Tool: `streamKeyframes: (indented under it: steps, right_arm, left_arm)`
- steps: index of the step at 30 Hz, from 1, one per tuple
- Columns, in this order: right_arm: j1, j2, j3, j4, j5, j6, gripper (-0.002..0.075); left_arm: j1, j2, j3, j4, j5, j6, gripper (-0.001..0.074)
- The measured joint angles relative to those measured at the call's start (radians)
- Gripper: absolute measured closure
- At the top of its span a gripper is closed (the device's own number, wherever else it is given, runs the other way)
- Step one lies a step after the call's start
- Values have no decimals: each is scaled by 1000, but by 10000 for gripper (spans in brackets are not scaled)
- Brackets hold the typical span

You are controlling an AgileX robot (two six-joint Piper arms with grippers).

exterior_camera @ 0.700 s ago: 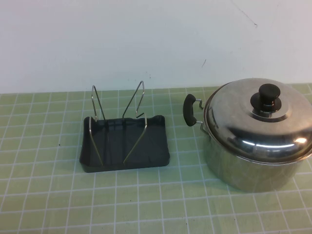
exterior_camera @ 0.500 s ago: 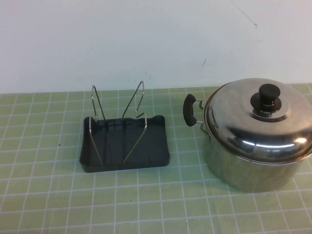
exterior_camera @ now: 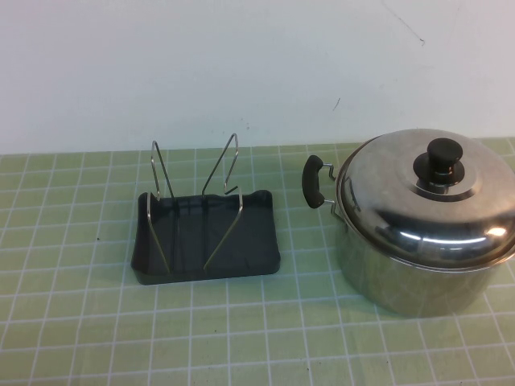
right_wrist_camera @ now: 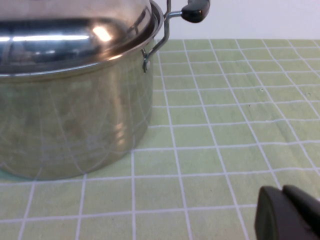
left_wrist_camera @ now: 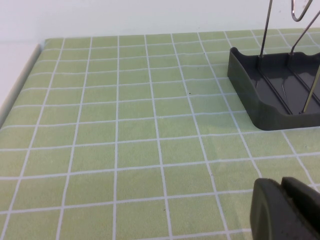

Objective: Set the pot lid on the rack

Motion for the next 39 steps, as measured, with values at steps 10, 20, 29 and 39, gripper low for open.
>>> streamKeyframes:
  steps: [10, 20, 29, 39]
  right_arm:
    - [0, 0, -15, 0, 35, 0, 727]
    - [0, 0, -375, 0, 82, 0, 727]
    - [0, -1, -424, -27, 3, 0, 727]
    - [0, 86, -424, 26, -15, -62, 727]
  left_arm:
    - [0, 0, 0, 0, 0, 0, 738]
    - [0, 0, 0, 0, 0, 0, 738]
    - [0, 0, 0, 0, 0, 0, 738]
    - [0, 0, 0, 0, 0, 0, 738]
